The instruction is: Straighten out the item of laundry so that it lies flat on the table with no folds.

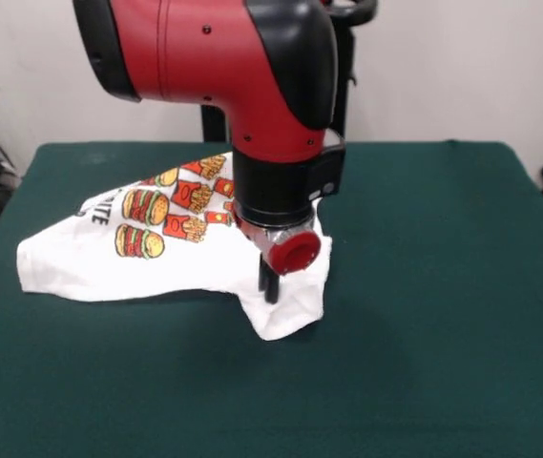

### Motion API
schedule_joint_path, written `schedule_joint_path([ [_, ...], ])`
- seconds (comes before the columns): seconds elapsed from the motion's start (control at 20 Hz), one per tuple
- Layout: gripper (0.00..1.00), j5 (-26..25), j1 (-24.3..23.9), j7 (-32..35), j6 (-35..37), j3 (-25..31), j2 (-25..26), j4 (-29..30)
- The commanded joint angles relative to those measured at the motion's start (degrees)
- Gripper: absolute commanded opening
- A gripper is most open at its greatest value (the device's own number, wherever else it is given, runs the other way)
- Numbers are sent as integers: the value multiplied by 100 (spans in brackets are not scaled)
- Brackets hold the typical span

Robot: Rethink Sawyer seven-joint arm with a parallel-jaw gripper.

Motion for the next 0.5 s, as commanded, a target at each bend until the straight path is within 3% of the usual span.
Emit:
schedule_joint_path([
  [0.05, 0, 460, 440, 419, -49, 397, 639, -526],
  [0.5, 0, 850, 815, 696, 162, 196, 1010, -1314],
])
